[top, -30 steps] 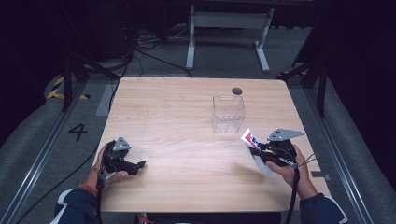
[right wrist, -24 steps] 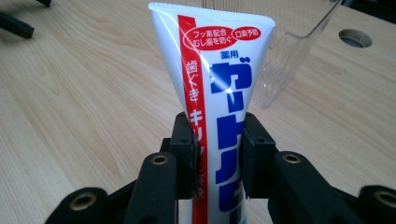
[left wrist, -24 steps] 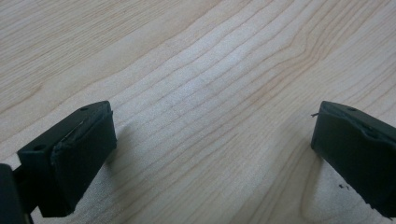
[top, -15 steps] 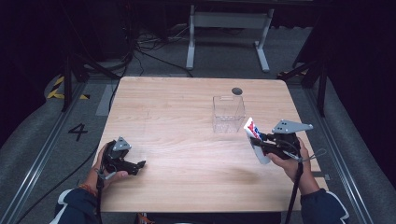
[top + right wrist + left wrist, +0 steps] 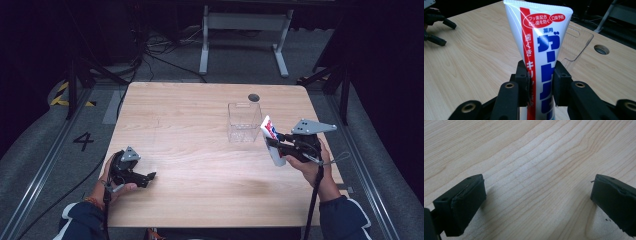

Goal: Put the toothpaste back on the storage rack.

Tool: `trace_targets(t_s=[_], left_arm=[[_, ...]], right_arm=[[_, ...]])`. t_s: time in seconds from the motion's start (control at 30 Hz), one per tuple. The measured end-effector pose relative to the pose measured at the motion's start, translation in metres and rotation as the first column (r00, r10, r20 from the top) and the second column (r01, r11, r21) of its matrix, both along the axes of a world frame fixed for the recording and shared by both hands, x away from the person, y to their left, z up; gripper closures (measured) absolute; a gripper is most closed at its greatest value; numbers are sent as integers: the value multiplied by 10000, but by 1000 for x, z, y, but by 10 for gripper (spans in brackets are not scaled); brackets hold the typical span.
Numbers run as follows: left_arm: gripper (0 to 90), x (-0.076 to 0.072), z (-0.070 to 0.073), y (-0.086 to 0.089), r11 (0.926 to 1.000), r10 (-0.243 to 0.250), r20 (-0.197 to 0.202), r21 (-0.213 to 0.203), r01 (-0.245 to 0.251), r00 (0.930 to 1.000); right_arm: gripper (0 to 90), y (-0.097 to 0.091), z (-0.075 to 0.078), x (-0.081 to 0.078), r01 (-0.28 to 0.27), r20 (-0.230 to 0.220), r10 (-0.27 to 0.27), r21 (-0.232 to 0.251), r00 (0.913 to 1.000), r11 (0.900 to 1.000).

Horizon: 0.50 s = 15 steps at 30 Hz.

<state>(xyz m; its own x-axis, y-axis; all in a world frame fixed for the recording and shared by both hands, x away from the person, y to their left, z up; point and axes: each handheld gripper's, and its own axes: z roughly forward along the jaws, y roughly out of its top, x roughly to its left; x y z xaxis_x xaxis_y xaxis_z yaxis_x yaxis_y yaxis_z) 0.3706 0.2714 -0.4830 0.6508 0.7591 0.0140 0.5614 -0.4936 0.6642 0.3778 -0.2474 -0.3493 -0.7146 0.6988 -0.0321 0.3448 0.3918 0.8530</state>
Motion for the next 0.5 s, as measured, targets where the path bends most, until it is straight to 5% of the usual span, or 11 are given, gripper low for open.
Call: trace_targets(t_s=[0.5], left_arm=[[4, 0, 0, 0, 10000, 0, -2, 3, 0, 10000]], right_arm=[[711, 12, 13, 11, -130, 353, 123, 183, 9993, 9997]])
